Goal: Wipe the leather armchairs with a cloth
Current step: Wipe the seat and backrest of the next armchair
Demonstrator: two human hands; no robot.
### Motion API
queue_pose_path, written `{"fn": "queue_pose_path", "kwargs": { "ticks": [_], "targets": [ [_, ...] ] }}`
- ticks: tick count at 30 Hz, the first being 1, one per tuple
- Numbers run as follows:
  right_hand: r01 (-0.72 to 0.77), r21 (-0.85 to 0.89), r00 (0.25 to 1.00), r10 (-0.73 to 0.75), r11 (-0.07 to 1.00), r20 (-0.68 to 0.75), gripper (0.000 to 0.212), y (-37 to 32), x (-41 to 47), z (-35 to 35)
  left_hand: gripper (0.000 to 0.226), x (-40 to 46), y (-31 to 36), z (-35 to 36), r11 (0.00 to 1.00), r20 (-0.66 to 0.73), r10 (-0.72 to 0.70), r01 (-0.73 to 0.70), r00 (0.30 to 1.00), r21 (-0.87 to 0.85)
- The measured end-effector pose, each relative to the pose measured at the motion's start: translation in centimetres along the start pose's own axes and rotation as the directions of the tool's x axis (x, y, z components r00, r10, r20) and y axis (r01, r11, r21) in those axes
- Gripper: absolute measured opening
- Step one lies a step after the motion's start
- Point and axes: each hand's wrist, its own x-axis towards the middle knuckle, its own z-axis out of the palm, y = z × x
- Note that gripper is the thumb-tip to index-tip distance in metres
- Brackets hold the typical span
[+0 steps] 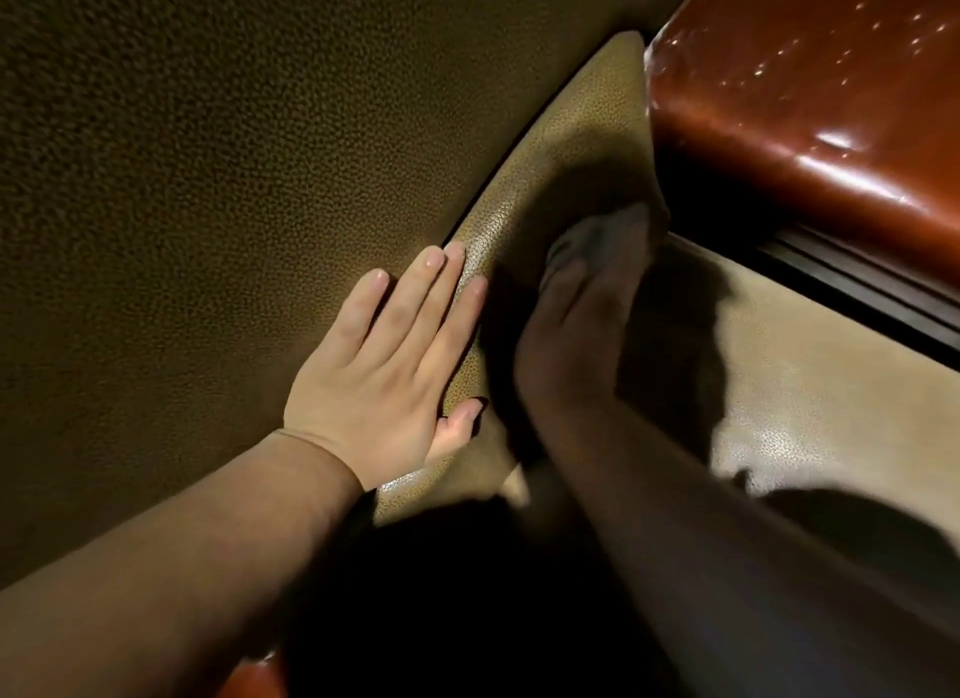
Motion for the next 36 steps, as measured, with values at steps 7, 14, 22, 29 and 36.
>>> {"fn": "queue_pose_path", "kwargs": {
  "ticks": [7, 14, 22, 29, 36],
  "targets": [
    [-0.106, 0.03, 0.985, 0.1, 0.994, 0.139, 0.076, 2.8, 0.2, -1.1, 0.09, 0.4, -0.1, 0.3, 1.0, -0.024, -0.002, 0.002, 1.0, 0.007],
    [-0.235, -0.02, 0.966, 0.236, 0.972, 0.104, 0.056, 4.5, 0.8, -1.0, 0.089, 0.1, 0.5, 0.9, 1.0, -0.026, -0.004, 0.004, 1.0, -0.002],
    [-0.352, 0.107, 0.936, 0.347, 0.93, 0.062, 0.072, 4.7, 6.9, -2.3, 0.088, 0.7, 0.5, 1.3, 1.0, -0.07, 0.003, -0.001, 0.998, 0.03],
    [0.076, -0.029, 0.955, -0.064, 0.997, 0.29, 0.085, 1.2, -6.9, -1.9, 0.088, 0.5, 0.8, 1.1, 1.0, -0.077, -0.026, 0.025, 0.997, -0.017],
    [0.097, -0.058, 0.993, -0.093, 0.994, 0.072, 0.085, -0.7, 5.6, -1.0, 0.085, 0.4, 0.9, 1.6, 0.999, -0.077, -0.014, 0.011, 0.997, -0.045]
  ]
}}
